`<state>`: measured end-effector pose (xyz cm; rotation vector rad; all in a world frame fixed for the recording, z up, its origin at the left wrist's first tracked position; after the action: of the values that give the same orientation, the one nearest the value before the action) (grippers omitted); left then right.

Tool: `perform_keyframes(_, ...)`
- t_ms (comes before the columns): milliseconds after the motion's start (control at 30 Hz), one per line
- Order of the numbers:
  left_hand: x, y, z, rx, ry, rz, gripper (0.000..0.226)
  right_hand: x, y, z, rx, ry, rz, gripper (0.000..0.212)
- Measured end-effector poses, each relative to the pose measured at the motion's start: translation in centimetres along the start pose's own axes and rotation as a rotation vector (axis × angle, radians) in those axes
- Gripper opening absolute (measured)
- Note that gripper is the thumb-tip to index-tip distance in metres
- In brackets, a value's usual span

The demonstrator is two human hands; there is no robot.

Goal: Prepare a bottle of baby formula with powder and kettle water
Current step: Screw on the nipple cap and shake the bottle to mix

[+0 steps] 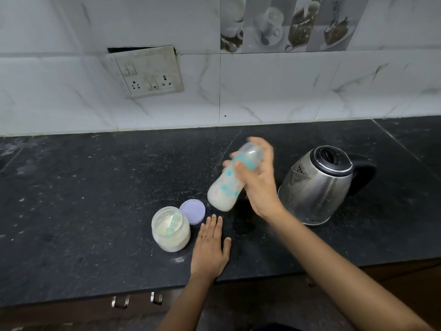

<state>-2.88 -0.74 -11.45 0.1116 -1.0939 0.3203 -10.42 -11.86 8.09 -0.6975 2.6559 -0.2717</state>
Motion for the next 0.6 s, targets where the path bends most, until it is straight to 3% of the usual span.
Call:
perform_keyframes(67, 0.0, 0.1, 0.0, 0.007, 0.004, -0.003, 0.071, -1.3, 0.4, -0.6, 0.006, 0.137, -0.228, 0.058)
perform_keyframes(100, 0.0, 0.1, -0.1, 0.008, 0.004, -0.003, 0.071, -1.2, 0.2, -1.0, 0.021, 0.070, -0.216, 0.057)
perform_keyframes(200, 0.0, 0.0, 0.0, 0.005, 0.005, -0.009, 0.073, 0.6, -0.1, -1.0, -0.014, -0.293, 0.067, 0.053)
perform_keyframes(233, 0.1, 0.0, 0.1, 0.007, 0.008, -0.005, 0.072, 0.5, -0.1, -0.3, -0.059, -0.298, 0.043, 0.055)
perform_keyframes(300, 0.3, 0.1, 0.1, 0.014, 0.034, 0.008, 0.069, -1.2, 0.8, 1.3, -0.156, -0.084, -0.246, 0.060)
perform_keyframes(367, 0.3, 0.2, -0.1, 0.022, 0.037, 0.015, 0.068, -1.8, 1.1, 1.2, -0.138, 0.003, -0.328, 0.057)
perform_keyframes(467, 0.0, 0.1, -0.1, 0.006, -0.001, -0.011, 0.072, 0.4, -0.4, 0.0, -0.075, -0.301, 0.049, 0.051)
perform_keyframes(500, 0.0, 0.0, -0.1, 0.006, -0.003, -0.009, 0.072, 1.0, -0.8, -0.2, -0.060, -0.322, 0.096, 0.052)
perform_keyframes(533, 0.0, 0.0, -0.1, 0.007, -0.006, -0.011, 0.072, 1.0, -1.3, -0.4, -0.050, -0.277, 0.051, 0.054)
perform_keyframes(600, -0.1, 0.0, -0.1, 0.006, -0.015, -0.020, 0.070, -0.3, -1.5, -1.1, -0.028, -0.006, -0.229, 0.059)
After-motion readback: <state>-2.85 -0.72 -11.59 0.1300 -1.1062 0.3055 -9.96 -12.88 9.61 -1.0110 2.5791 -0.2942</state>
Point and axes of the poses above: each hand's wrist, its own y-axis away from the middle knuckle, its own x-axis out of the back of the hand, z = x × y, the point moved 8 cm from there along -y, towards the middle knuckle, and after that the axes turned 4 degrees about y, right-handed, at the moved point
